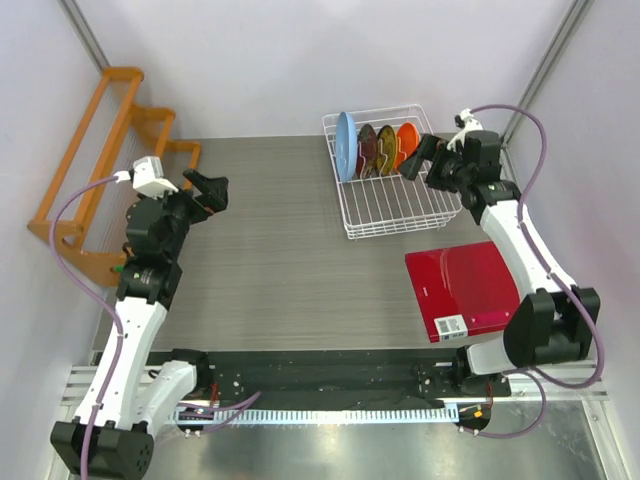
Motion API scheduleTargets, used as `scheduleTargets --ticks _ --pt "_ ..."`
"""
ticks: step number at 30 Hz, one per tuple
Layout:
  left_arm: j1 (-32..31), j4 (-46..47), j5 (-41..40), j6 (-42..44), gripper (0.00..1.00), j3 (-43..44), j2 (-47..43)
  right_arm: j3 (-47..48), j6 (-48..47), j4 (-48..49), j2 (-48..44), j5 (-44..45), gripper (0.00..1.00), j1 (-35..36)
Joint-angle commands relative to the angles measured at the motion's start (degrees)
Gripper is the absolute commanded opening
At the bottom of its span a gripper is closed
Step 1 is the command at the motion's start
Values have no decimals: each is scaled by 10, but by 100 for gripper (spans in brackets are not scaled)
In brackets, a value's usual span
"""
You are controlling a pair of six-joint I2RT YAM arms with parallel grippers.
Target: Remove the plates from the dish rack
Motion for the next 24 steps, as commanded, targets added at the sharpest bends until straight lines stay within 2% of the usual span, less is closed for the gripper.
scheduleTargets --ticks 1,2,6,7,10,15,17,19,20,24 --pt "-1 32 19 25 99 16 27 97 -55 -8 52 52 100 24" --pt "-1 36 64 28 99 15 36 139 -63 -21 67 85 100 31" --pt "-1 104 148 43 100 -13 73 238 -109 -85 159 166 100 66" --pt "-1 143 166 42 100 -25 80 259 -126 -96 174 167 99 71" --pt "-1 149 184 33 99 -16 120 333 -142 -110 243 208 100 90" --pt "-2 107 121 56 99 13 191 506 -167 -162 360 247 96 126" --pt "-2 102 97 64 99 14 215 570 -177 -176 406 256 83 135" --pt "-4 101 56 67 99 11 227 603 -179 -190 429 266 85 150" --pt "-6 100 42 71 99 10 234 635 -182 -201 451 269 82 155" --pt "-18 99 -22 82 99 7 243 673 -203 -207 488 305 83 181"
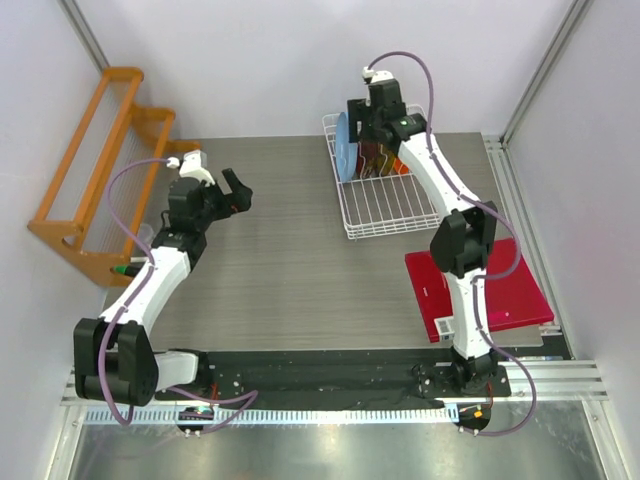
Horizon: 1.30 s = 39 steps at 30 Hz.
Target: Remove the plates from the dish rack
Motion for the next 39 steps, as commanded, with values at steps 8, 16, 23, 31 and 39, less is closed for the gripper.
scheduleTargets --ticks 8,16,23,31,39 --pt "-17 12 -102 20 100 13 12 89 -59 -14 49 104 82 60" --pt "-18 12 -109 18 100 9 14 115 -59 -7 105 203 49 74" --pt "-17 14 -121 23 100 11 28 119 -85 15 116 240 2 85" --pt "-18 3 -129 21 100 17 38 114 -193 107 105 396 1 146" --pt "-18 -14 -127 28 99 21 28 97 -222 164 70 465 1 158"
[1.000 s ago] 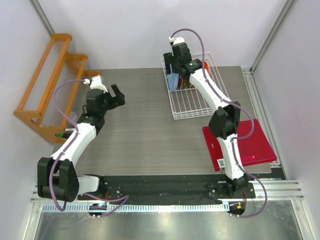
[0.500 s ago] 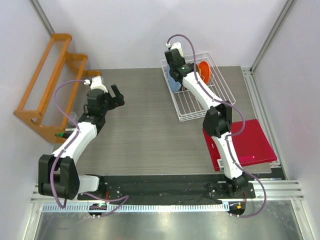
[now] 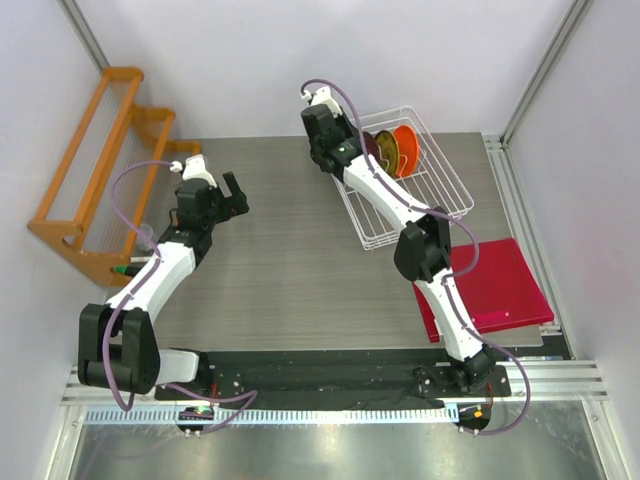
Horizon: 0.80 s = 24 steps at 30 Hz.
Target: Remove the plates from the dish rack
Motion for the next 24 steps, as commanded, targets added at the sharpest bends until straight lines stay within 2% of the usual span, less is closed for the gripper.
scheduleTargets --ticks 1,11,14,15,19,20,24 --pt "-1 0 -1 8 100 22 -11 -12 -14 90 -67 35 1 6" --pt "-2 3 54 -21 100 26 -17 -122 29 94 -196 32 1 6" --pt "-2 17 83 -34 99 21 -23 -149 54 66 -238 5 1 7" --pt "-1 30 93 -38 99 19 -24 -154 80 30 -246 -9 1 7" --pt "-2 71 154 -71 99 10 -28 -197 177 -39 -301 -131 1 7" --pt "-1 82 167 -80 100 7 -29 -211 192 -45 -312 -192 1 7" --pt "-3 154 215 -137 100 -19 -27 -308 256 -37 -371 -317 1 8"
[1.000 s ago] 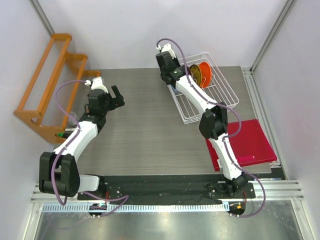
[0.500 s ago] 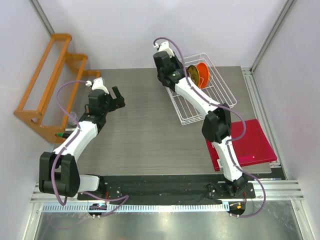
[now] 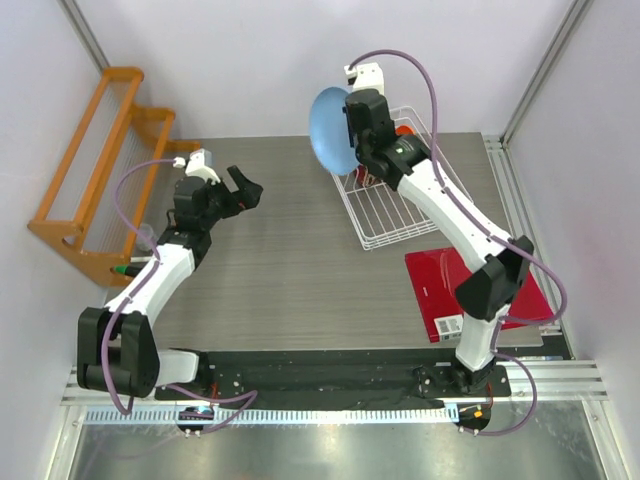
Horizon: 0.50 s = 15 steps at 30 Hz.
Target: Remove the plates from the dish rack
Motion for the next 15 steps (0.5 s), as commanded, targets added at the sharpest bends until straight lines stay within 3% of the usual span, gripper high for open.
scheduleTargets --ticks 1,6,15 --pt "-2 112 83 -72 99 -20 -16 -75 115 -10 -50 -191 1 4" --pt "-2 191 135 -120 99 -47 3 -156 161 52 -84 -312 1 4" --pt "-3 265 165 -167 97 -77 26 -241 223 130 -124 -399 1 4"
